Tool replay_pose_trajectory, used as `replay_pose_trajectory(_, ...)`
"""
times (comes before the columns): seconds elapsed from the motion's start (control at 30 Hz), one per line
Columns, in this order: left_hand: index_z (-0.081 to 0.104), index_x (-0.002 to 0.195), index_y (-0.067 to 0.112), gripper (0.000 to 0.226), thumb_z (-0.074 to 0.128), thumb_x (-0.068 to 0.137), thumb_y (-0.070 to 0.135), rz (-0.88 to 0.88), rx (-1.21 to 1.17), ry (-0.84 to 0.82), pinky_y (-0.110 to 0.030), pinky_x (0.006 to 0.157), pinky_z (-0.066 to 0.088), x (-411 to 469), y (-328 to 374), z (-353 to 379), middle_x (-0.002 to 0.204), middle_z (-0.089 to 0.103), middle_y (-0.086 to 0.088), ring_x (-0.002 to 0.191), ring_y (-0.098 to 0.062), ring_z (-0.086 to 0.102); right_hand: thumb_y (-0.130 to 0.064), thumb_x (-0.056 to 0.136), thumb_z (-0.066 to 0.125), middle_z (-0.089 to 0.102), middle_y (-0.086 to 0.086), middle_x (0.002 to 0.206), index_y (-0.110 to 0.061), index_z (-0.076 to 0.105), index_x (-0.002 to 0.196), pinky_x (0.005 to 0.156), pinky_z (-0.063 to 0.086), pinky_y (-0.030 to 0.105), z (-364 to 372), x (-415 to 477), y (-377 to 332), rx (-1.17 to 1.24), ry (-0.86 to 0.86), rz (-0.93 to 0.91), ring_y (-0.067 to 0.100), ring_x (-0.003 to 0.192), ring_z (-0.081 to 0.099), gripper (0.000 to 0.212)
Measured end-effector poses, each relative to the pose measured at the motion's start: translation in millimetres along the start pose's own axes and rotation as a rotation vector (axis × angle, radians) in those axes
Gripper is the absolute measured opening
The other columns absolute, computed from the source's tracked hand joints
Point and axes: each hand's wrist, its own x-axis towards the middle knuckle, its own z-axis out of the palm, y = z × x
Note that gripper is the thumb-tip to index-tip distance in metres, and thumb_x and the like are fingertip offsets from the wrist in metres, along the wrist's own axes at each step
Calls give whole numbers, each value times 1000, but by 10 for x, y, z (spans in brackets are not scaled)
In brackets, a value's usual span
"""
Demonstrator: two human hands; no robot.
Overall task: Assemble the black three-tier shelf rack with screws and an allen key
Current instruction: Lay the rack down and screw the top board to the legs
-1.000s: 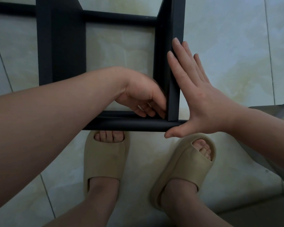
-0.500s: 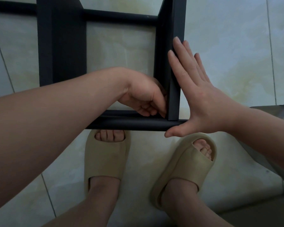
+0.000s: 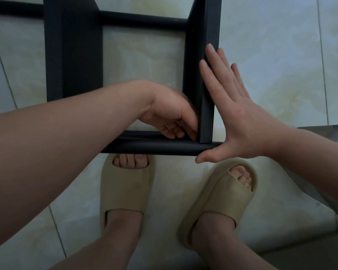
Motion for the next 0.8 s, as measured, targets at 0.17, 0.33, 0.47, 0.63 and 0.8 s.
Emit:
replay_pose_trajectory(0.17, 67, 86, 14, 13, 64, 89, 2, 16, -13, 4, -24, 70, 44, 17, -4, 11, 73, 67, 2, 67, -11, 53, -87, 68, 62, -14, 21, 167, 0, -3, 160, 125, -6, 57, -1, 3, -1, 2, -1, 0, 32, 154, -21, 142)
replay_pose_trajectory(0.33, 66, 83, 15, 16, 64, 89, 0, 28, -38, -3, -24, 71, 44, 21, -25, 14, 70, 67, 4, 68, -10, 53, -87, 67, 64, -15, 21, 167, 0, -3, 160, 125, -5, 58, -1, 2, 2, -2, -5, 4, 31, 154, -21, 143)
replay_pose_trajectory(0.47, 64, 84, 15, 17, 63, 89, -1, 31, -61, -5, -24, 71, 45, 22, -27, 20, 69, 67, 4, 68, -10, 54, -87, 67, 64, -15, 20, 167, 0, -4, 160, 125, -6, 57, -3, 4, 2, -9, -5, 4, 30, 154, -22, 144)
replay_pose_trajectory(0.63, 67, 87, 17, 17, 62, 89, 1, 40, -85, -36, -28, 79, 47, -6, -37, 5, 77, 69, 3, 74, -12, 60, -87, 67, 63, -15, 20, 167, 0, -4, 160, 125, -6, 56, 1, -3, 12, -12, 1, 0, 29, 154, -22, 144)
replay_pose_trajectory(0.8, 72, 89, 19, 10, 64, 90, 13, 5, -44, 17, -33, 84, 46, 4, -57, 3, 82, 72, 3, 80, -16, 59, -88, 68, 62, -14, 21, 167, 0, -3, 160, 125, -8, 55, 6, 3, 15, -24, 5, -5, 31, 154, -22, 144)
